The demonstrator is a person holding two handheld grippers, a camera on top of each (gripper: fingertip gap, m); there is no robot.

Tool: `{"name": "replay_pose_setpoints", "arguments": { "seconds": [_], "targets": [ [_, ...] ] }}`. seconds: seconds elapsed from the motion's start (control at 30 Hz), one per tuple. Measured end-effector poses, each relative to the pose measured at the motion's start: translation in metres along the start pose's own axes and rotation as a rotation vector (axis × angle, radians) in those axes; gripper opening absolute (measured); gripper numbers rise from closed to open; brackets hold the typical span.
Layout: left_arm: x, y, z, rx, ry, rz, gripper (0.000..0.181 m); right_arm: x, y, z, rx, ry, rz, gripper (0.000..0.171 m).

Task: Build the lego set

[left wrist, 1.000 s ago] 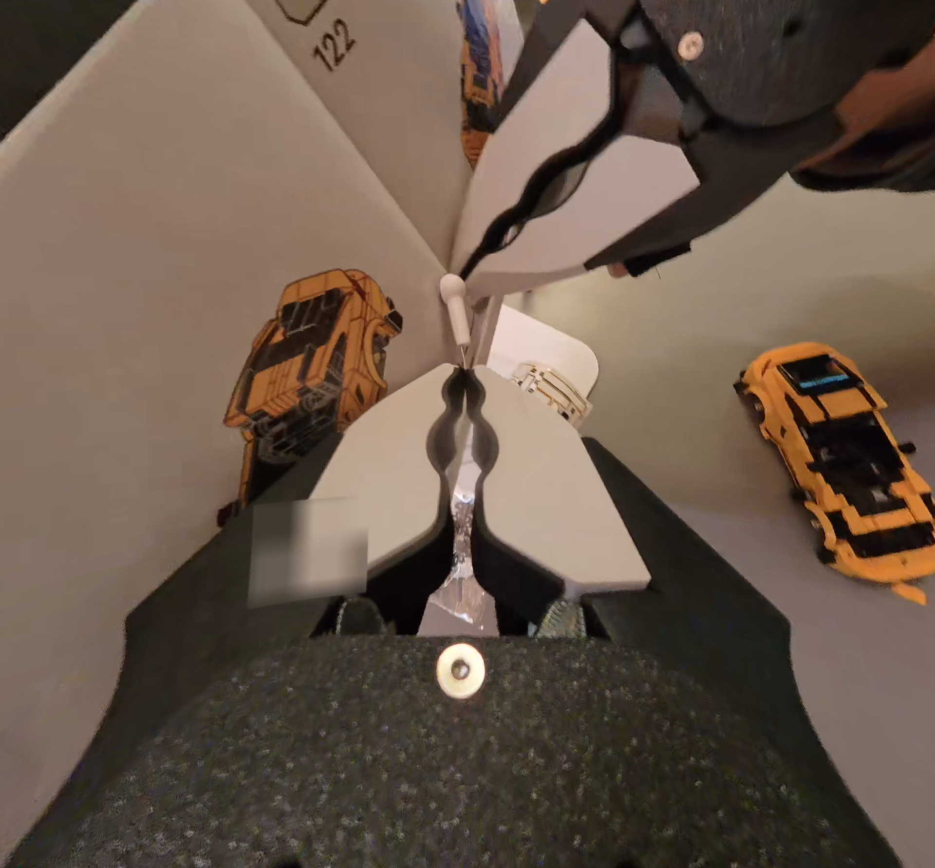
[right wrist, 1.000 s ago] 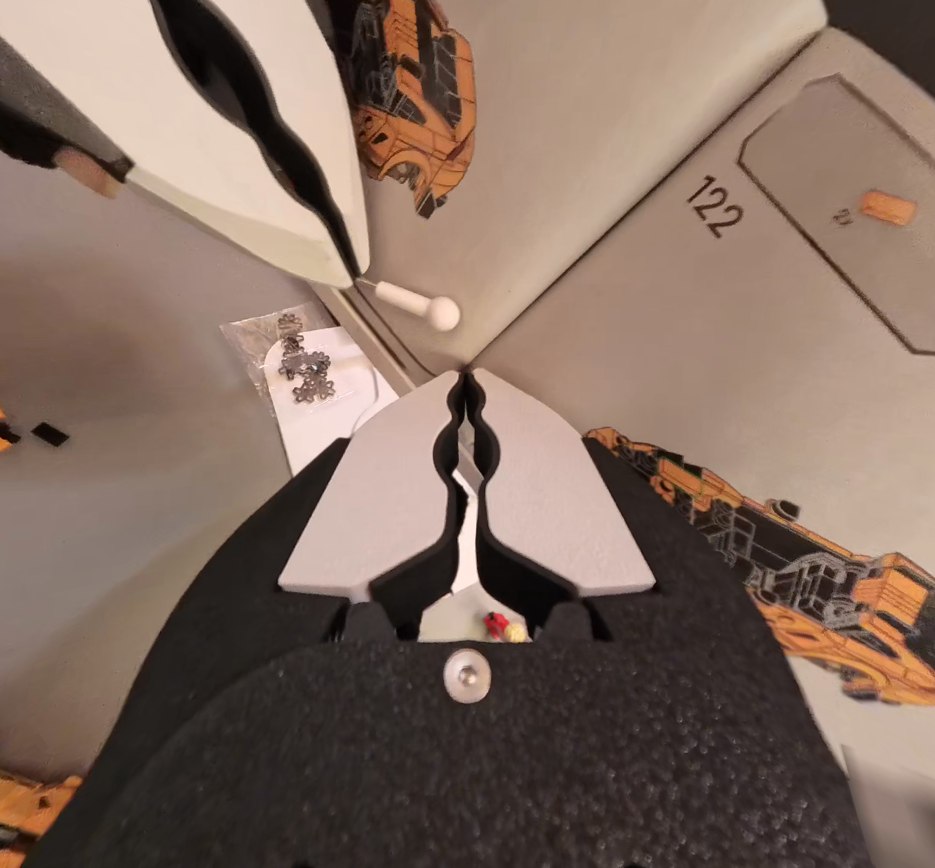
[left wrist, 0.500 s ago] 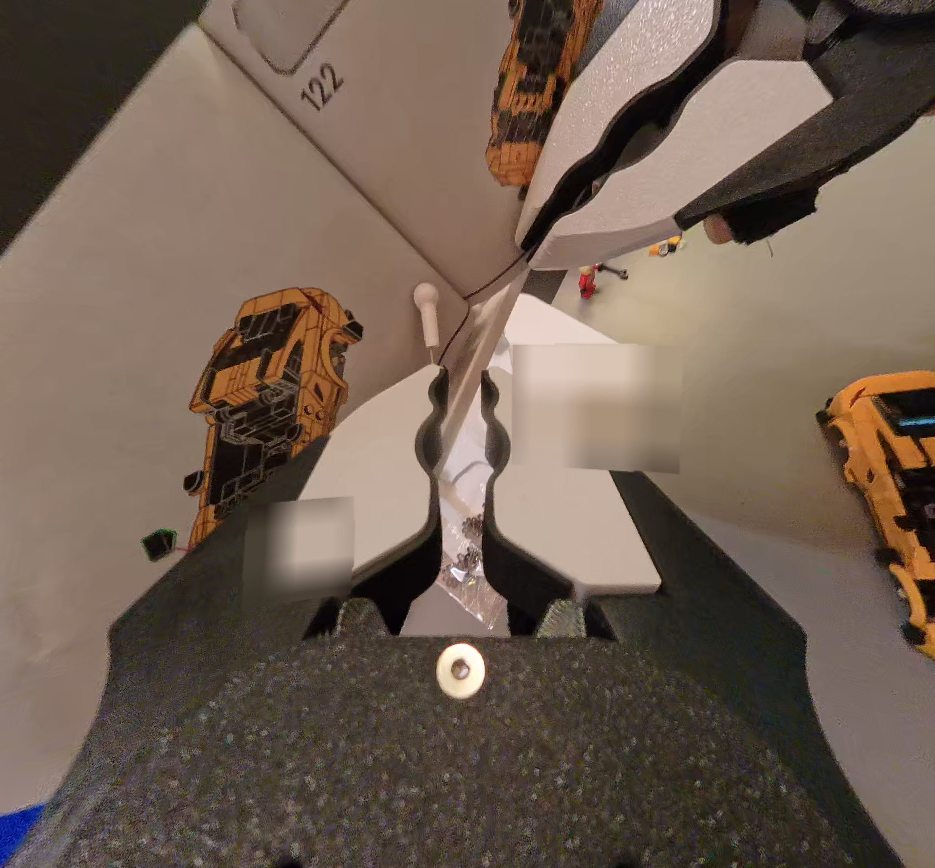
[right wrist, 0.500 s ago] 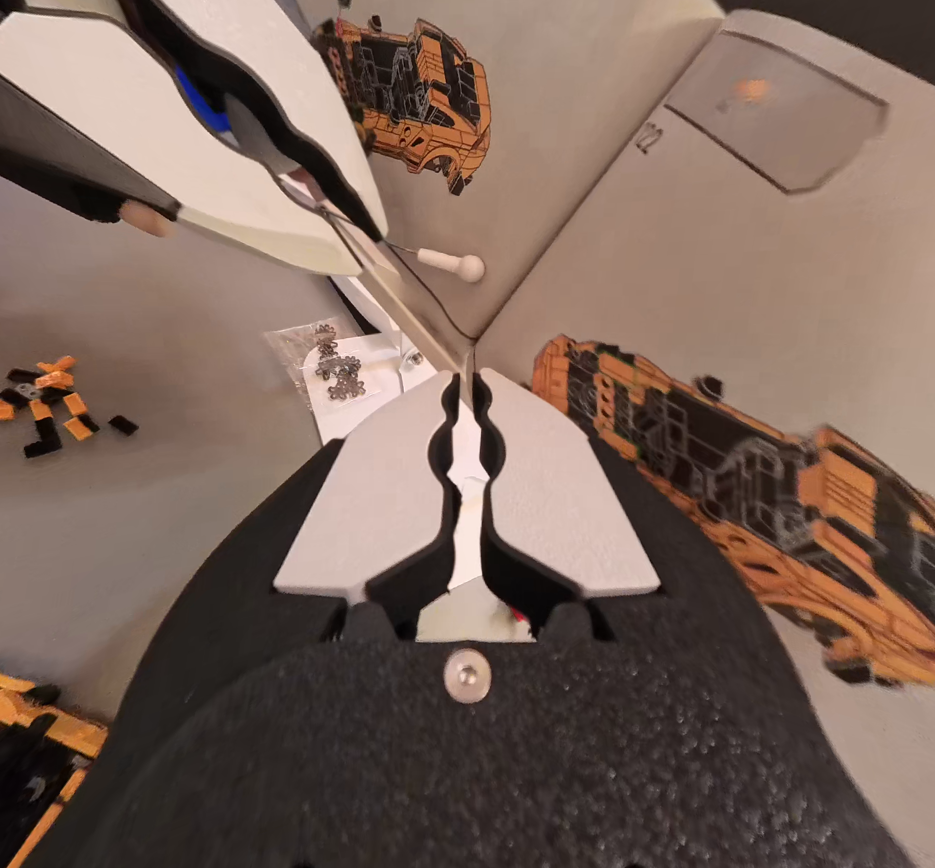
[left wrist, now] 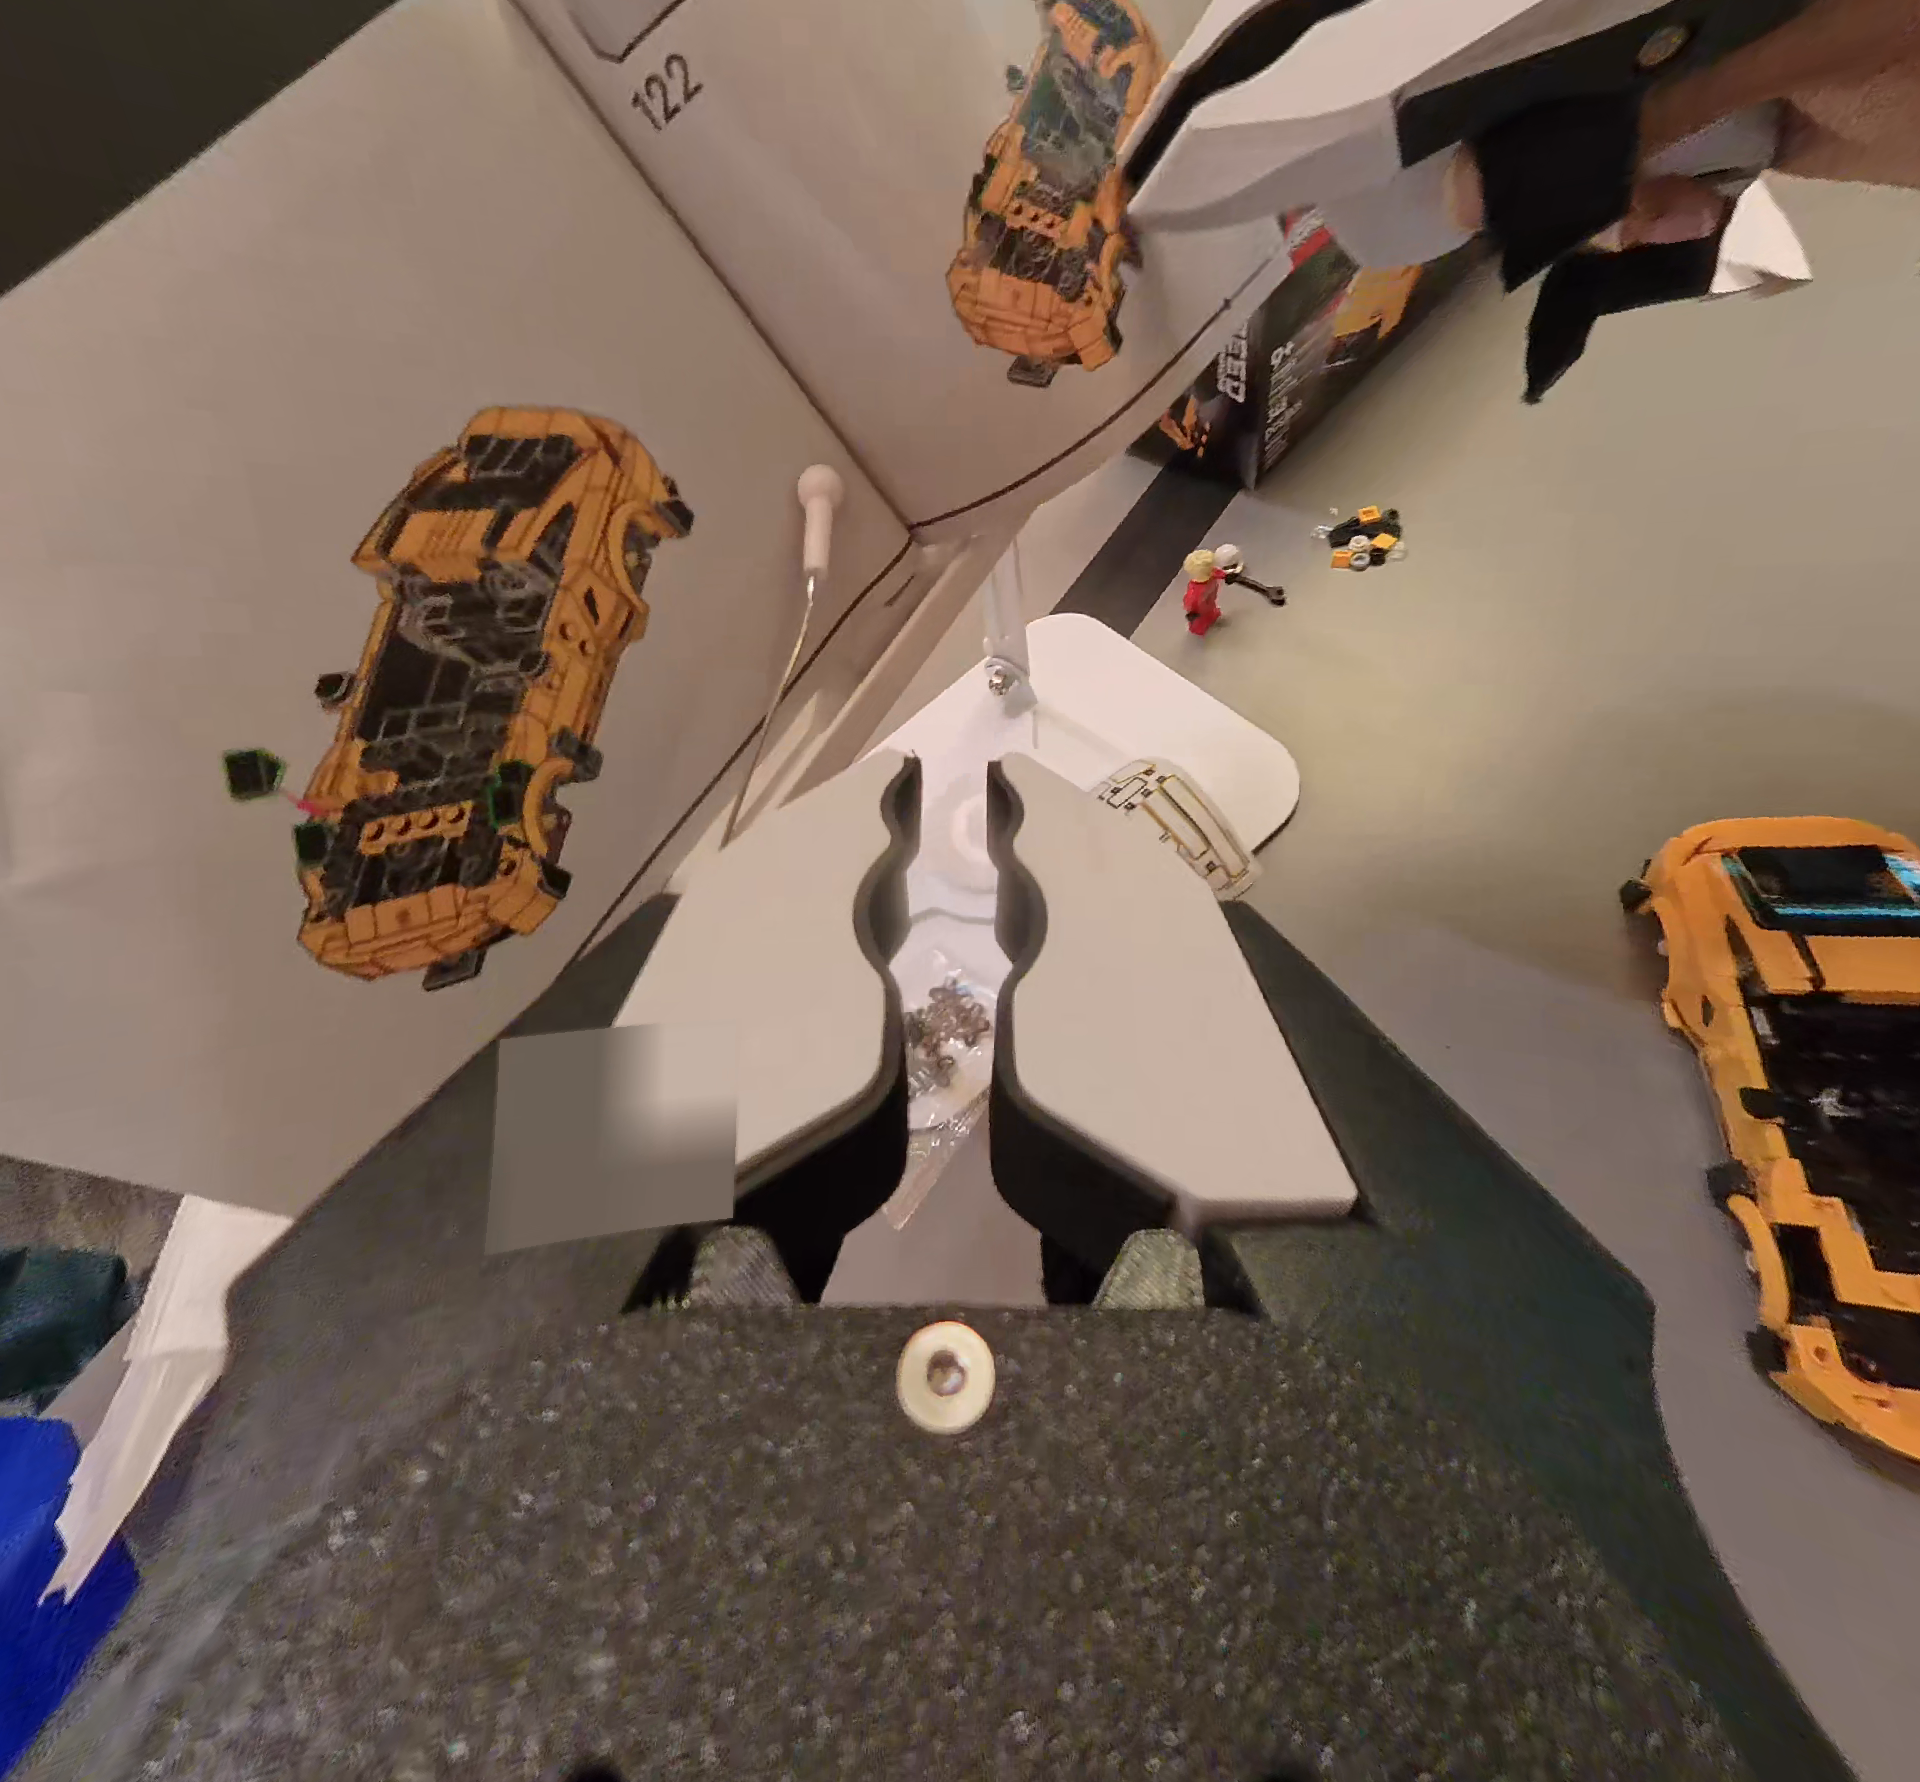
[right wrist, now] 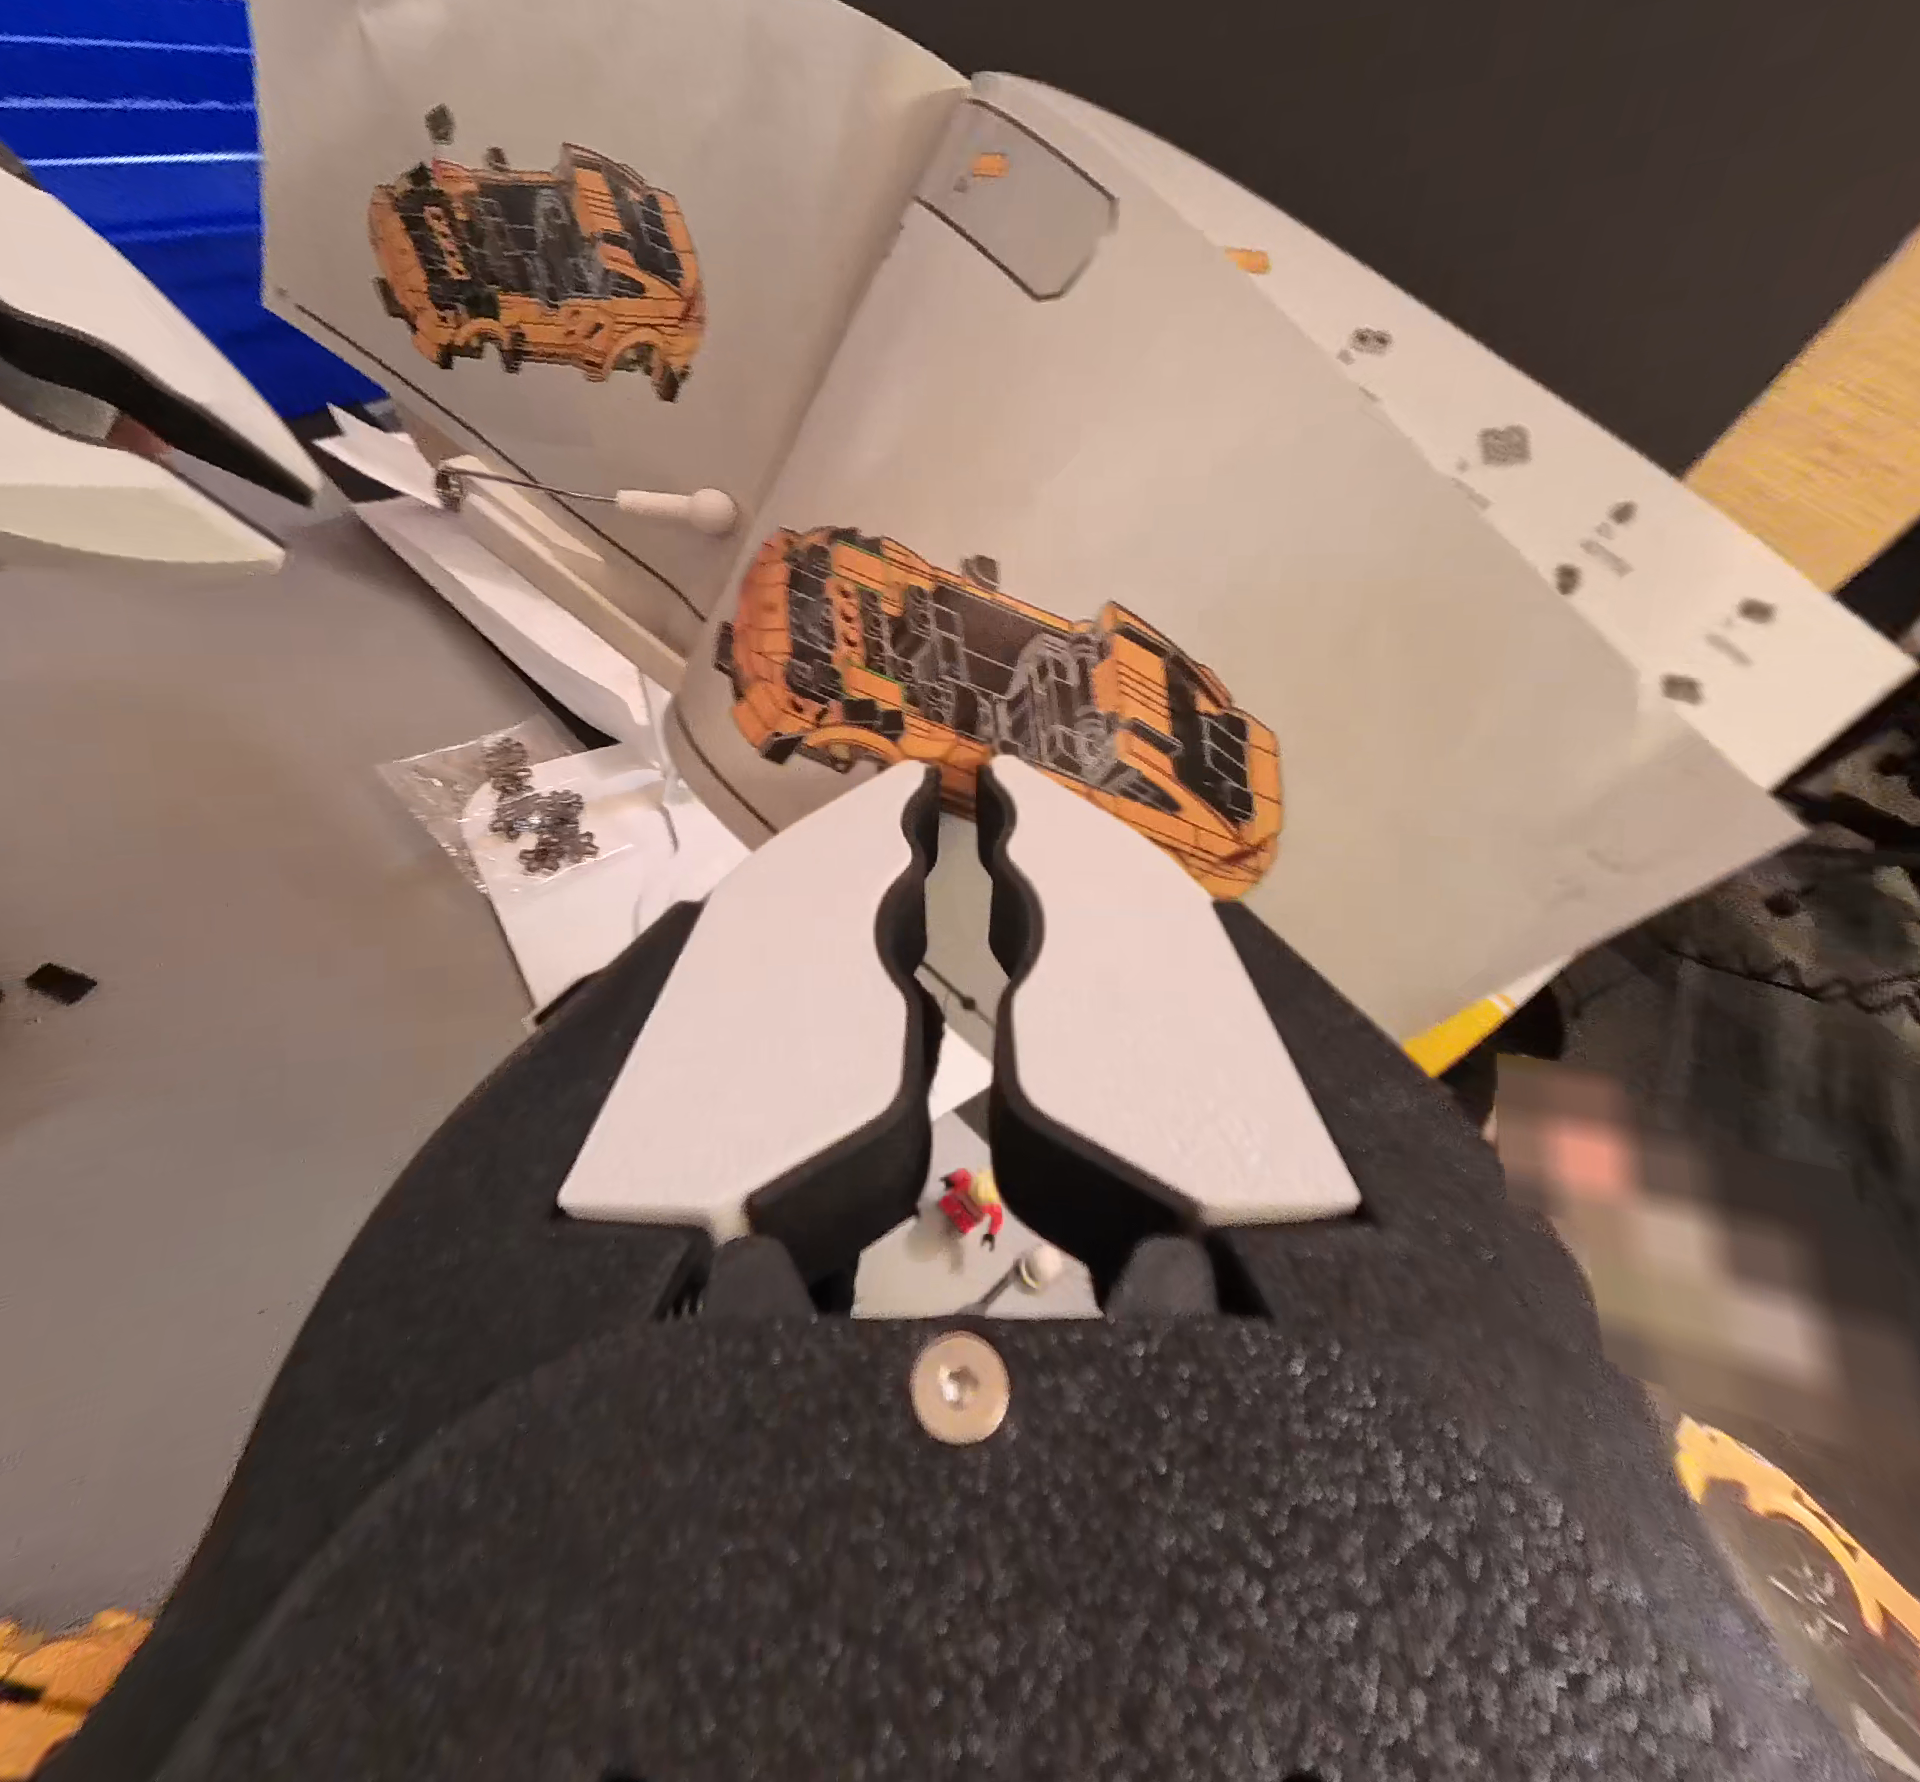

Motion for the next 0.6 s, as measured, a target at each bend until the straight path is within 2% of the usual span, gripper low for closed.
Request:
{"name": "replay_pose_setpoints", "arguments": {
  "seconds": [0.23,0.5,0.6],
  "targets": [
    [0.013,0.003,0.008,-0.012,-0.078,0.002,0.013,0.007,0.008,-0.021,-0.098,0.110,0.037,0.007],
    [0.057,-0.003,0.025,0.272,-0.156,0.165,0.020,0.019,0.012,-0.048,-0.306,0.198,0.087,0.004],
    [0.065,-0.006,0.025,0.371,-0.145,0.198,0.004,0.017,0.014,-0.053,-0.329,0.232,0.089,0.006]
  ]
}}
Point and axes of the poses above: each gripper's, where its closed fingertips meet, x out along the fingers, y out of its underside, z = x × y across the jaws, the point moved 8 cm from there along -x, back along the fingers, and after that the axes turned 11 degrees about -z, right-handed, at the moved point
